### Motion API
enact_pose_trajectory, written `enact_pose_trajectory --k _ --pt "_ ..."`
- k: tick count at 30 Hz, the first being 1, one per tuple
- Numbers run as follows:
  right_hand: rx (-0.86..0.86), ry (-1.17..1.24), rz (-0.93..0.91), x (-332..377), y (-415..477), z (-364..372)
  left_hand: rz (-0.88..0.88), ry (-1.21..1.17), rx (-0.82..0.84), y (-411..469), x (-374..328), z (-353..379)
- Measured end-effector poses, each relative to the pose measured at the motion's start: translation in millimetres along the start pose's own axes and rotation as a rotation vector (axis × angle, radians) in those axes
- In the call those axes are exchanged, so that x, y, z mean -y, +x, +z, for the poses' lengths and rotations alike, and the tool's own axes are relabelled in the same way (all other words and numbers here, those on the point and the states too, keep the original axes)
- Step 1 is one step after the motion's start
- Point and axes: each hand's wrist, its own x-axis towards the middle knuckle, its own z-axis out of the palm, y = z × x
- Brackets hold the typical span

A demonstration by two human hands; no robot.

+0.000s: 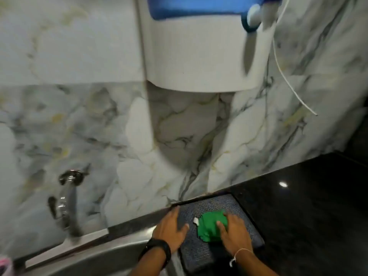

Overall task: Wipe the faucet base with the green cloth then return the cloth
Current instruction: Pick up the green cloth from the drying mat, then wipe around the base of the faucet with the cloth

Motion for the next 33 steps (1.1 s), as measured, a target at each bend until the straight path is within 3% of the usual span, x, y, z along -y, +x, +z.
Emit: enact_pose_trajectory --k 6,9,16,19,21,25,28,30,33 --pt "0.105 0.286 0.271 -59.5 74.6 53.0 -0.013 -0.003 0.173 98.1 -11.0 93.7" --pt "0.135 0.426 0.317 -73.0 100.9 79.6 0.003 0.082 0.241 135.5 -12.4 132.9" --pt "0.205 0.383 0.326 -87.9 115.7 105.8 -0.033 0.246 0.273 150.3 -11.6 167.6" --pt "0.207 0.495 0.353 -82.5 111.6 98.8 -0.061 0.164 0.264 147.3 -11.7 163.7" --pt "0.173 0.697 0.399 -76.9 96.8 87.8 -0.093 0.058 0.280 140.7 -12.2 153.8" --pt "0.175 1.204 0.545 -52.3 53.6 64.2 -0.157 -0.397 0.316 102.7 -12.7 121.3" --pt "0.235 1.257 0.557 -1.1 19.4 49.3 -0.154 -0.447 0.210 47.3 -5.3 72.6" --pt "0.250 1.236 0.482 38.9 -1.4 43.8 -0.098 -0.268 0.052 8.9 10.2 34.6" --pt "0.072 1.178 0.384 115.3 -9.6 31.5 0.072 -0.008 -0.296 -38.8 35.7 -47.7"
